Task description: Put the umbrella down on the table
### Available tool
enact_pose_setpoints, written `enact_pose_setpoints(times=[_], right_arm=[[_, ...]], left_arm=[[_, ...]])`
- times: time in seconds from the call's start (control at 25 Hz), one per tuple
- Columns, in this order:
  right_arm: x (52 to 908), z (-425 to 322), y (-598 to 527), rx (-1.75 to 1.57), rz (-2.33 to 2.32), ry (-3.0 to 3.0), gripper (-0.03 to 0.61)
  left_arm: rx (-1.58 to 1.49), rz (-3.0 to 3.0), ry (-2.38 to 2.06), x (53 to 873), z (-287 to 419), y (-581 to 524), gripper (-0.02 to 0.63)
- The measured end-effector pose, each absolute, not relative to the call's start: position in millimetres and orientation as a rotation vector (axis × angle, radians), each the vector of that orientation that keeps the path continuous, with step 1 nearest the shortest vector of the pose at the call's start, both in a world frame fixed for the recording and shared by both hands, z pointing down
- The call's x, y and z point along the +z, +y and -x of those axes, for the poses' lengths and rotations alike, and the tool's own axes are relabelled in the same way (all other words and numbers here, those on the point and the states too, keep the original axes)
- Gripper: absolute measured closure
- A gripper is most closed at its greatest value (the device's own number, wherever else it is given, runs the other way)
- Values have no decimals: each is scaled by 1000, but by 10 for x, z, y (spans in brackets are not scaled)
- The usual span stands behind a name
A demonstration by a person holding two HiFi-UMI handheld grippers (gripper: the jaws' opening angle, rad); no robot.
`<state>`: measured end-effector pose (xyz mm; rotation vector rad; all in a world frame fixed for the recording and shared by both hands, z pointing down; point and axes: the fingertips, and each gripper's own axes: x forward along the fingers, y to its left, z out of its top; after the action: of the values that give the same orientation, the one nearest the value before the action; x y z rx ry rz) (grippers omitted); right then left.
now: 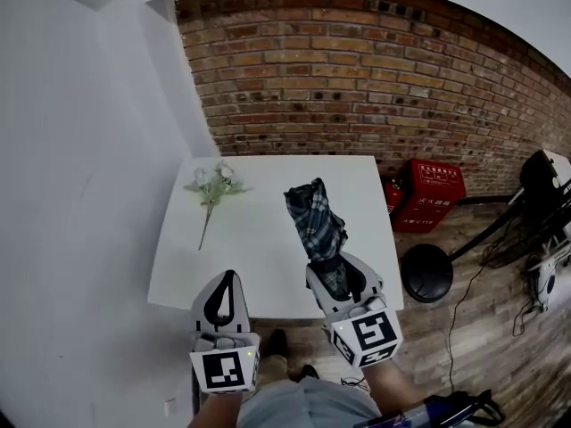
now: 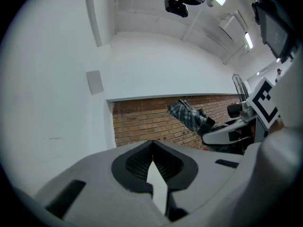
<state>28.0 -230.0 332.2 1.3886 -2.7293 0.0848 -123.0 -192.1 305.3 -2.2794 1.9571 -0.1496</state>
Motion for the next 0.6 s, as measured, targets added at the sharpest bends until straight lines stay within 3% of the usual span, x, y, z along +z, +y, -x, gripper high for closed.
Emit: enact_pose_setpoints(times=[0.6], right_arm=[[3917,158,-3001,213,-1393,-2591,379]], left_arm=[[-218,2418,1949,3479,1674,-2768,604]])
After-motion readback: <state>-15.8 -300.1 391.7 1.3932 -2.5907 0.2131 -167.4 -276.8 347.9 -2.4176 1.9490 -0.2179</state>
